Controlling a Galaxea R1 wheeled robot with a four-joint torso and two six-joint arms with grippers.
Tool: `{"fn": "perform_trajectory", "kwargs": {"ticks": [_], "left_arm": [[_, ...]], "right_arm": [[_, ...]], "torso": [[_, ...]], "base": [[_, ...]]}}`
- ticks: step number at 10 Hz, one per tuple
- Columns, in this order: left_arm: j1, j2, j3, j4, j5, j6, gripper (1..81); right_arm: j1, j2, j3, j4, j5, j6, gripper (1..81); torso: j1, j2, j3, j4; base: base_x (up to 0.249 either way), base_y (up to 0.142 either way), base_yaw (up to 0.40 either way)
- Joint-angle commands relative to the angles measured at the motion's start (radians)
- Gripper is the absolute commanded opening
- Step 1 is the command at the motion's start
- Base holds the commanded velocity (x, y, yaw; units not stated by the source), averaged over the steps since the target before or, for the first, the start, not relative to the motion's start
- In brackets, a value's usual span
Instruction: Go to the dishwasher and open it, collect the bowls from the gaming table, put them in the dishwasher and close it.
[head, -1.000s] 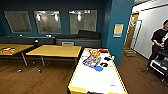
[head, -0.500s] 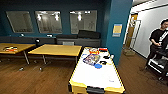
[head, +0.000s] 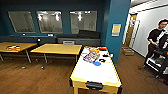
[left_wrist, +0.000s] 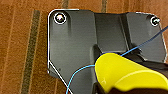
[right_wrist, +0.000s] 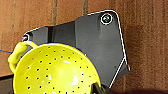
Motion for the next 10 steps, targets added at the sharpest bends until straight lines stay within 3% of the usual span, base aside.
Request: {"fn": "perform_trajectory", "kwargs": {"ticks": [1, 8, 10], "left_arm": [[-0.035, -0.002, -0.001, 0.000, 0.066, 0.009, 1.0], [-0.035, -0.002, -0.001, 0.001, 0.065, 0.009, 1.0], [-0.035, -0.004, -0.001, 0.000, 0.065, 0.009, 1.0]], "right_arm": [[0.044, -0.014, 0.001, -0.022, -0.047, -0.004, 1.0], [0.048, -0.013, 0.001, -0.025, -0.047, -0.004, 1.0], [0.048, -0.011, 0.001, -0.025, -0.047, -0.004, 1.0]], "torso": [[0.000, 0.000, 0.000, 0.000], [0.000, 0.000, 0.000, 0.000], [0.000, 0.000, 0.000, 0.000]], "base": [[-0.164, 0.000, 0.000], [-0.161, 0.000, 0.000], [-0.056, 0.000, 0.000]]}}
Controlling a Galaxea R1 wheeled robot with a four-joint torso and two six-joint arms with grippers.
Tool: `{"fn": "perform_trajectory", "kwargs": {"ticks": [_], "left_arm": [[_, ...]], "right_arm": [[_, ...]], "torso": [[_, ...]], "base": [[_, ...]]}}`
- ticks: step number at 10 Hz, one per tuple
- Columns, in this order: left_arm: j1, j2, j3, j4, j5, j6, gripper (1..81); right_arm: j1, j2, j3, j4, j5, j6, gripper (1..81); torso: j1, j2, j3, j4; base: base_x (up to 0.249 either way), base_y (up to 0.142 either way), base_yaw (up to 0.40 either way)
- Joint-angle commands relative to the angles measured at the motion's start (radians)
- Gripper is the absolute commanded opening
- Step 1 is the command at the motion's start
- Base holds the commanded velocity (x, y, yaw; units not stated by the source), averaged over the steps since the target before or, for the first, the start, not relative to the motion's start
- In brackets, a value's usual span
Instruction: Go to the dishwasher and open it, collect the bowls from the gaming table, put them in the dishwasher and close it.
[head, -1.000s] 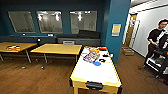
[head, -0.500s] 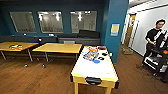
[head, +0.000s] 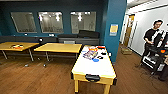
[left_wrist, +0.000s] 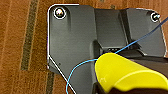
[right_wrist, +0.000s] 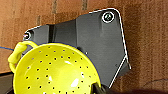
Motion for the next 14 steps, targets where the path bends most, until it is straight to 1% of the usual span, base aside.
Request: {"fn": "perform_trajectory", "kwargs": {"ticks": [1, 6, 14], "left_arm": [[-0.052, -0.004, -0.001, 0.000, 0.063, 0.009, 1.0], [-0.050, -0.007, -0.001, -0.008, 0.065, 0.008, 1.0], [-0.047, -0.004, -0.001, -0.003, 0.063, 0.009, 1.0]], "right_arm": [[0.055, -0.016, 0.002, -0.011, -0.045, -0.004, 1.0], [0.054, -0.016, -0.001, -0.013, -0.045, -0.004, 1.0], [0.051, -0.016, -0.003, -0.013, -0.044, -0.004, 1.0]], "torso": [[0.002, 0.000, 0.000, 0.000], [0.002, 0.000, 0.000, 0.000], [0.002, 0.000, 0.000, 0.000]], "base": [[0.000, 0.000, 0.000], [0.000, 0.000, 0.000], [0.000, 0.000, 0.000]]}}
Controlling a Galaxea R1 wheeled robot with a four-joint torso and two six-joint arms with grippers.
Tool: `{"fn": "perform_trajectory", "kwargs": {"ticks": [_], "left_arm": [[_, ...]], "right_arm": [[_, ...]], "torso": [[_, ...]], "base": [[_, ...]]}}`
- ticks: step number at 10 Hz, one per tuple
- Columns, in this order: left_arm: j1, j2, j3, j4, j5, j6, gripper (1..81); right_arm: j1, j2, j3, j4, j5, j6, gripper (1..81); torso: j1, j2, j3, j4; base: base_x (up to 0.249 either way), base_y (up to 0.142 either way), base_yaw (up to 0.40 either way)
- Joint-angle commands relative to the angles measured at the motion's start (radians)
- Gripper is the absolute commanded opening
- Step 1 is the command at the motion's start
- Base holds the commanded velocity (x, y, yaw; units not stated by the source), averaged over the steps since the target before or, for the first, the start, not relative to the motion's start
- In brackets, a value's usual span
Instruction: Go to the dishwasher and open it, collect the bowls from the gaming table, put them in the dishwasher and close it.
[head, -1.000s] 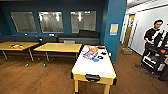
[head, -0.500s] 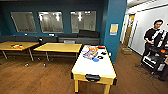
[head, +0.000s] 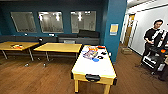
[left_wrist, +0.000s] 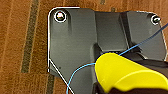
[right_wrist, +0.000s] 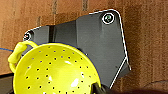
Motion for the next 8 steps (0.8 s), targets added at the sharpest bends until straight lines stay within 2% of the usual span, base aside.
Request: {"fn": "perform_trajectory", "kwargs": {"ticks": [1, 8], "left_arm": [[-0.039, -0.004, -0.001, -0.002, 0.066, 0.009, 1.0], [-0.039, 0.001, -0.001, -0.003, 0.065, 0.009, 1.0]], "right_arm": [[0.045, -0.017, -0.003, -0.012, -0.047, -0.004, 1.0], [0.047, -0.015, -0.003, -0.012, -0.045, -0.004, 1.0]], "torso": [[0.000, 0.000, 0.000, 0.000], [0.001, 0.000, 0.000, 0.000]], "base": [[0.000, 0.000, -0.276], [0.000, 0.000, -0.390]]}}
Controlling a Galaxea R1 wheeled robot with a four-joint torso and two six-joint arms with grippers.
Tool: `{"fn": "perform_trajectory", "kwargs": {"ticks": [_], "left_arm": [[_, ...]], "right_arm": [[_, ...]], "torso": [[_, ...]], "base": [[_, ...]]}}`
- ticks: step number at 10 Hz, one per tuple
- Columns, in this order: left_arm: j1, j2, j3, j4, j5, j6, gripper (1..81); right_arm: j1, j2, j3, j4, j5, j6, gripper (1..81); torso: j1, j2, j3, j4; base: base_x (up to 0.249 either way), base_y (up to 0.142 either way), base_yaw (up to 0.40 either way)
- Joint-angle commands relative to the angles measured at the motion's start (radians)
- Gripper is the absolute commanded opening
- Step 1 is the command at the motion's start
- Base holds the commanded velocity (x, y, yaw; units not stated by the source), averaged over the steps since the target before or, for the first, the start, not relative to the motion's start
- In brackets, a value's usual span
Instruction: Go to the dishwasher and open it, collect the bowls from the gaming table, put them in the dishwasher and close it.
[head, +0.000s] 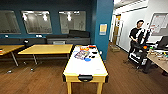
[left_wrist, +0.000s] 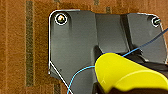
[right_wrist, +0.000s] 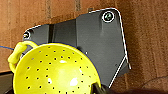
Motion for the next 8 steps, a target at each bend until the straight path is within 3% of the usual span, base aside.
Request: {"fn": "perform_trajectory", "kwargs": {"ticks": [1, 8], "left_arm": [[-0.032, -0.003, 0.000, -0.003, 0.070, 0.008, 1.0], [-0.034, 0.020, 0.000, -0.002, 0.072, 0.009, 1.0]], "right_arm": [[0.055, -0.015, 0.002, -0.011, -0.045, -0.004, 1.0], [0.054, -0.011, -0.006, -0.020, -0.044, -0.004, 1.0]], "torso": [[0.000, 0.000, 0.000, 0.000], [0.000, 0.000, 0.000, 0.000]], "base": [[0.000, 0.000, -0.394], [0.000, 0.000, -0.394]]}}
